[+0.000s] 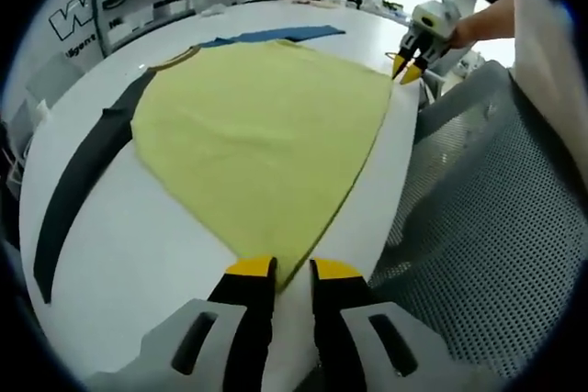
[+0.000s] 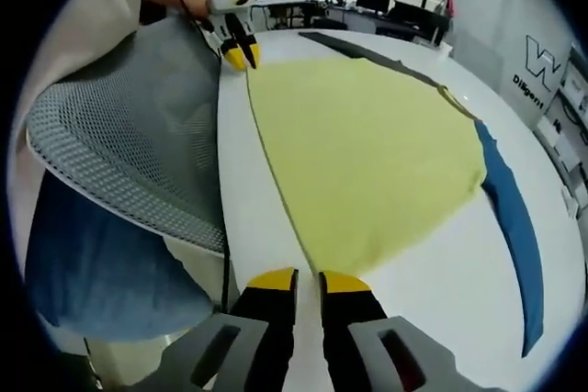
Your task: Fold the garment on the visible template until the final outline fits inside the template.
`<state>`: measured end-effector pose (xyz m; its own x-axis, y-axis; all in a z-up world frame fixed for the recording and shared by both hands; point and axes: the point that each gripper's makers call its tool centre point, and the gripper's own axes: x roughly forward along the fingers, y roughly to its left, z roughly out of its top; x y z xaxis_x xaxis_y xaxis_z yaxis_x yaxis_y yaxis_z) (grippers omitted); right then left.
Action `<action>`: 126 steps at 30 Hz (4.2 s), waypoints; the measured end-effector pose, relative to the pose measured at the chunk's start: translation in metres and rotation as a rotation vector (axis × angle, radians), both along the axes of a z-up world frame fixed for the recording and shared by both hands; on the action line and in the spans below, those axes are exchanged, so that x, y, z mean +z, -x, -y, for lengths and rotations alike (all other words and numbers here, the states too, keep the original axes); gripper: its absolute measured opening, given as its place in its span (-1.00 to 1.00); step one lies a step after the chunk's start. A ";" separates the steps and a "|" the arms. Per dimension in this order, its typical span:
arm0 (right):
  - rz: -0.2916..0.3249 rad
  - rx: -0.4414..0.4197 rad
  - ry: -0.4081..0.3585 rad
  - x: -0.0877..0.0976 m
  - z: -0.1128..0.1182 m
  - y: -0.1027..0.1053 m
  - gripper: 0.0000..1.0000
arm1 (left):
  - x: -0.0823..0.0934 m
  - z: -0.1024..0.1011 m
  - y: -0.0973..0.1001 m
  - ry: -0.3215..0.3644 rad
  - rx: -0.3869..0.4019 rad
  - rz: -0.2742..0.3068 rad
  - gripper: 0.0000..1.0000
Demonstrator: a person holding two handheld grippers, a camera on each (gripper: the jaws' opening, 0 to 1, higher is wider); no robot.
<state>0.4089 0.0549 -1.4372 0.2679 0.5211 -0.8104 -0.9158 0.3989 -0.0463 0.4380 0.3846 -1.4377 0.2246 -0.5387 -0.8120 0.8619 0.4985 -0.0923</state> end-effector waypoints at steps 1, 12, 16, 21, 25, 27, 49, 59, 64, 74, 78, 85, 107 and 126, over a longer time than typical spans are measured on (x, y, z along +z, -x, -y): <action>0.000 -0.009 -0.008 0.001 0.000 -0.001 -0.93 | 0.001 -0.001 0.000 0.001 0.004 -0.002 -0.76; 0.008 -0.082 -0.069 0.013 -0.003 -0.019 -0.84 | 0.019 -0.011 -0.015 0.082 0.115 0.013 -0.72; 0.010 -0.125 -0.102 0.018 -0.003 -0.027 -0.82 | 0.024 -0.023 -0.032 0.104 0.201 0.041 -0.65; 0.013 -0.167 -0.127 0.021 -0.002 -0.035 -0.79 | 0.033 -0.042 -0.056 0.157 0.351 0.060 -0.53; 0.019 -0.201 -0.146 0.023 -0.003 -0.041 -0.77 | 0.038 -0.060 -0.074 0.183 0.441 0.079 -0.50; 0.020 -0.230 -0.162 0.025 -0.003 -0.045 -0.76 | 0.040 -0.067 -0.080 0.193 0.465 0.084 -0.49; 0.081 -0.586 -0.253 0.036 0.071 -0.099 -0.57 | 0.054 -0.026 -0.095 0.330 0.479 0.141 -0.07; 0.112 -0.773 -0.269 0.039 0.129 -0.124 -0.58 | 0.055 -0.008 -0.096 0.345 0.460 0.149 0.10; 0.126 -0.854 -0.268 0.040 0.160 -0.135 -0.59 | 0.056 0.000 -0.096 0.354 0.459 0.151 0.19; 0.152 -1.036 -0.279 0.039 0.222 -0.165 -0.60 | 0.059 0.011 -0.093 0.364 0.467 0.157 0.29; 0.155 -1.090 -0.273 0.036 0.244 -0.174 -0.60 | 0.059 0.012 -0.091 0.358 0.469 0.157 0.28; 0.151 -1.191 -0.260 0.030 0.275 -0.183 -0.65 | 0.059 0.012 -0.090 0.341 0.467 0.156 0.28; 0.051 -1.366 -0.310 0.005 0.299 -0.190 -0.80 | 0.059 0.025 -0.087 0.321 0.444 0.144 0.27; 0.049 -1.397 -0.308 0.012 0.284 -0.191 -0.94 | 0.059 0.021 -0.083 0.300 0.454 0.143 0.26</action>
